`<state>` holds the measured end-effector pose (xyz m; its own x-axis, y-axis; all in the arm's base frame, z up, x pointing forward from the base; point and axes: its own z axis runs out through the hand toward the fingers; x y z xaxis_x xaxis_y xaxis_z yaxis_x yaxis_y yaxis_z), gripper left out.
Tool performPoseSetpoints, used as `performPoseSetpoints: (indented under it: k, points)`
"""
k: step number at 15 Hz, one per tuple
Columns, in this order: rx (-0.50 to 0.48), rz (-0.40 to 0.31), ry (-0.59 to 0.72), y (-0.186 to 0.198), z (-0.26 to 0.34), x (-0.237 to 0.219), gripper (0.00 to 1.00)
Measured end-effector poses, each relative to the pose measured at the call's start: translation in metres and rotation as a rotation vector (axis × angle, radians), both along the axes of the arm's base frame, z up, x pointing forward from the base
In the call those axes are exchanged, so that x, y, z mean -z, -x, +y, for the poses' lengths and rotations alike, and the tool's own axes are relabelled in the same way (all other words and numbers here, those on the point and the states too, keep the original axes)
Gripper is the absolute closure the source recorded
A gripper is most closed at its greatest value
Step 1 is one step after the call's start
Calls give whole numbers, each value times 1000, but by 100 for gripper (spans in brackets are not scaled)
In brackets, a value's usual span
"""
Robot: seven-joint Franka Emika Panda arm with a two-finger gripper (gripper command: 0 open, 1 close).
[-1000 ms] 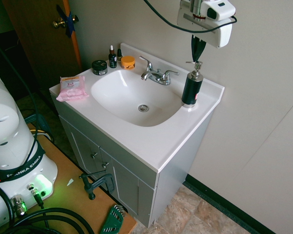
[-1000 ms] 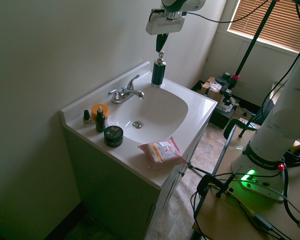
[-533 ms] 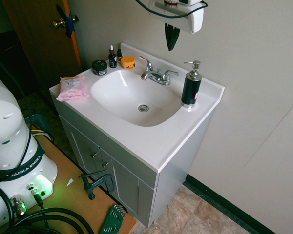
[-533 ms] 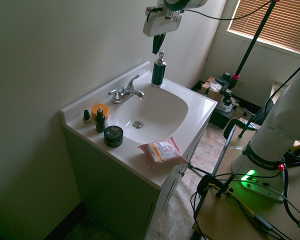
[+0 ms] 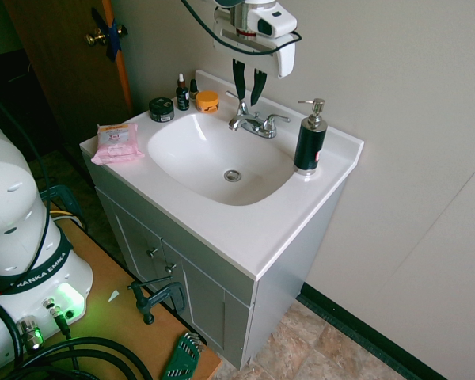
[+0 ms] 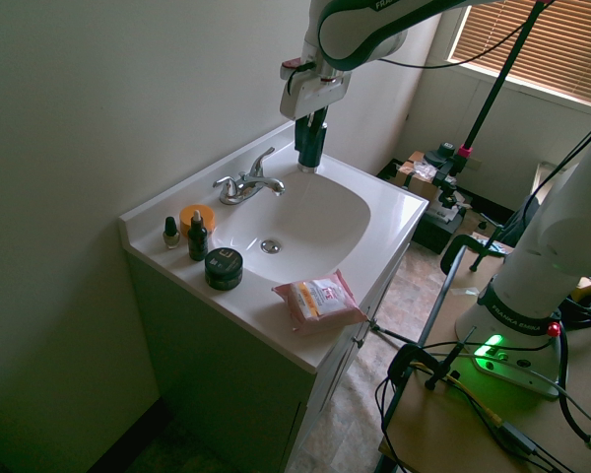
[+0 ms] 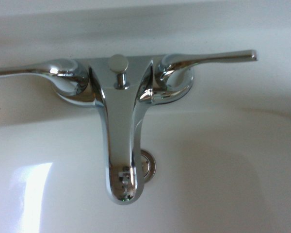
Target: Sanitize yourself
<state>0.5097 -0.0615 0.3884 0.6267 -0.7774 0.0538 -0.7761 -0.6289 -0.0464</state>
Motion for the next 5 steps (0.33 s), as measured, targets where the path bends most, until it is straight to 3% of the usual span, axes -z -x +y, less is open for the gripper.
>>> performPoseSetpoints:
  k: [5]
  points:
    - [-16, 34, -5, 11, 14, 18, 0]
